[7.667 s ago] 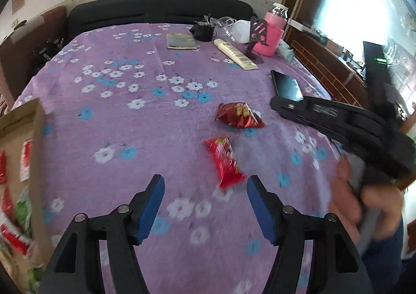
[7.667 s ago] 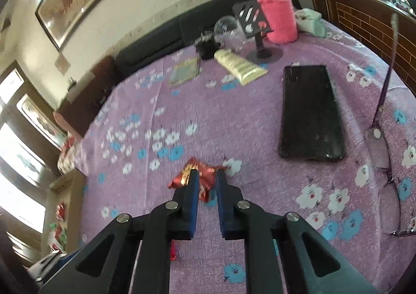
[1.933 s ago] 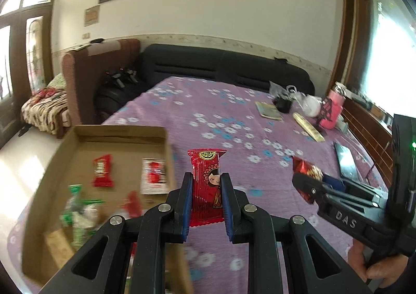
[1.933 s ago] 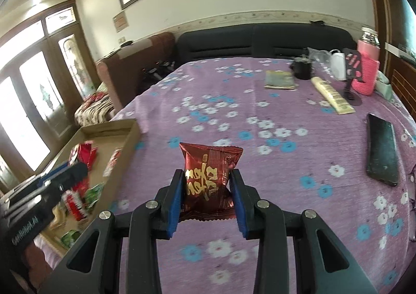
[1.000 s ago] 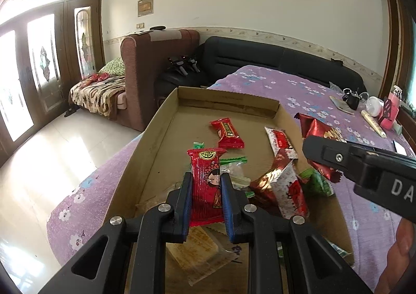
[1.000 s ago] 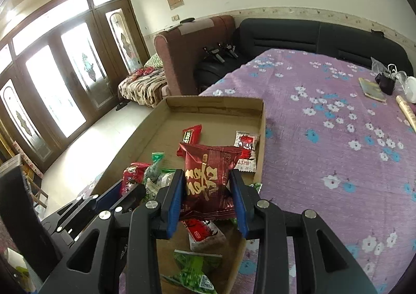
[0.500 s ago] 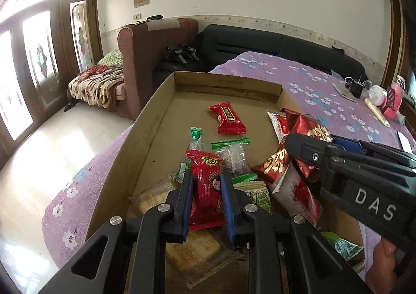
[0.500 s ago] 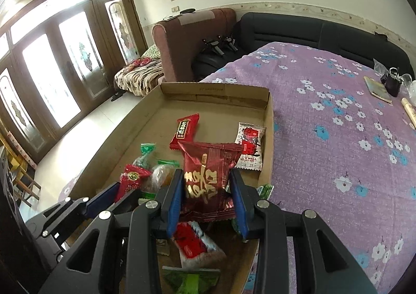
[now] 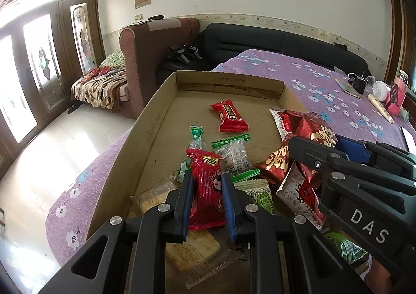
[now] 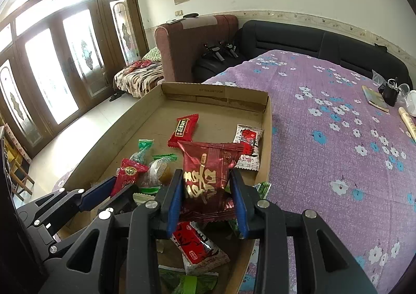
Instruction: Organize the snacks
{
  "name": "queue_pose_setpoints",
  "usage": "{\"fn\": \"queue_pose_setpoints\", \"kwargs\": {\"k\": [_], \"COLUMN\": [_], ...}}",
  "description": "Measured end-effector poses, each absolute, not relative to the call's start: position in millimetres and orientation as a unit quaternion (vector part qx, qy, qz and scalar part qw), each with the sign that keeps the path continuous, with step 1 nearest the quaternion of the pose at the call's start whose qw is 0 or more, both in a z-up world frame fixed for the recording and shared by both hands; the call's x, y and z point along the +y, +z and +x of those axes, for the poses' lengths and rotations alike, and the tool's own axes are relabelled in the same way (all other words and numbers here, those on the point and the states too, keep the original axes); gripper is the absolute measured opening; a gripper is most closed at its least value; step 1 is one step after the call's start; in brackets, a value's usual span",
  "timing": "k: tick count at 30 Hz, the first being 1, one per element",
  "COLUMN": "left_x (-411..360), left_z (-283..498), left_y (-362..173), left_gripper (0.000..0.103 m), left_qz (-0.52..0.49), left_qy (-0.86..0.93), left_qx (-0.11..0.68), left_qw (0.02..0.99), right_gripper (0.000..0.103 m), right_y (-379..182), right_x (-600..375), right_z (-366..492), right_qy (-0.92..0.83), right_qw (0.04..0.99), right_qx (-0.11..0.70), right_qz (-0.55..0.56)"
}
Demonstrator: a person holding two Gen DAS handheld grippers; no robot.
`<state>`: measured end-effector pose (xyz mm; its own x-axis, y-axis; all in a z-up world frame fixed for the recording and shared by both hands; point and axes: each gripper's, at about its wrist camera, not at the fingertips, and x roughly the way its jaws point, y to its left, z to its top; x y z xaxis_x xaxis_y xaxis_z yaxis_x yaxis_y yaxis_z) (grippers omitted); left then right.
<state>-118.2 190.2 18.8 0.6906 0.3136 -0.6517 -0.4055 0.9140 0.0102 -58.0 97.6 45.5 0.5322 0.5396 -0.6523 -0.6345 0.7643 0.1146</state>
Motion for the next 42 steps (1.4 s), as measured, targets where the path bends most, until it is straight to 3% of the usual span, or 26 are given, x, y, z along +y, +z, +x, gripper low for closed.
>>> {"fn": "queue_pose_setpoints", "kwargs": {"k": [24, 31, 33, 36, 38, 42], "left_x": [191.3, 192.0, 193.1, 194.2, 192.7, 184.3], "left_z": [-122.3, -123.2, -124.3, -129.5, -134.9, -147.0], "left_y": [19.8, 19.8, 20.0, 23.5, 27.5, 36.8], "left_gripper": [0.024, 0.027, 0.032, 0.058, 0.082, 0.102], "left_qz": [-0.067, -0.07, -0.072, -0.076, -0.075, -0.06], "left_qy": [0.199, 0.202, 0.203, 0.206, 0.208, 0.207], "left_qx": [0.336, 0.335, 0.334, 0.321, 0.304, 0.277], "left_qw": [0.918, 0.918, 0.918, 0.921, 0.927, 0.937], "right_gripper": [0.036, 0.043, 0.045, 0.055, 0.059, 0.072], "right_y": [54.5, 67.5, 72.4, 79.6, 83.6, 88.7], "right_x": [90.6, 81.7, 75.6, 61.6, 48.5, 16.4], "right_z": [-58.1, -66.7, -66.7, -68.1, -71.2, -78.2], "right_qy": [0.328, 0.326, 0.323, 0.316, 0.309, 0.294], "right_qw": [0.881, 0.889, 0.891, 0.897, 0.903, 0.916], "right_qx": [0.336, 0.319, 0.316, 0.308, 0.298, 0.273], "right_qz": [-0.061, -0.053, -0.045, -0.032, -0.029, -0.027]}}
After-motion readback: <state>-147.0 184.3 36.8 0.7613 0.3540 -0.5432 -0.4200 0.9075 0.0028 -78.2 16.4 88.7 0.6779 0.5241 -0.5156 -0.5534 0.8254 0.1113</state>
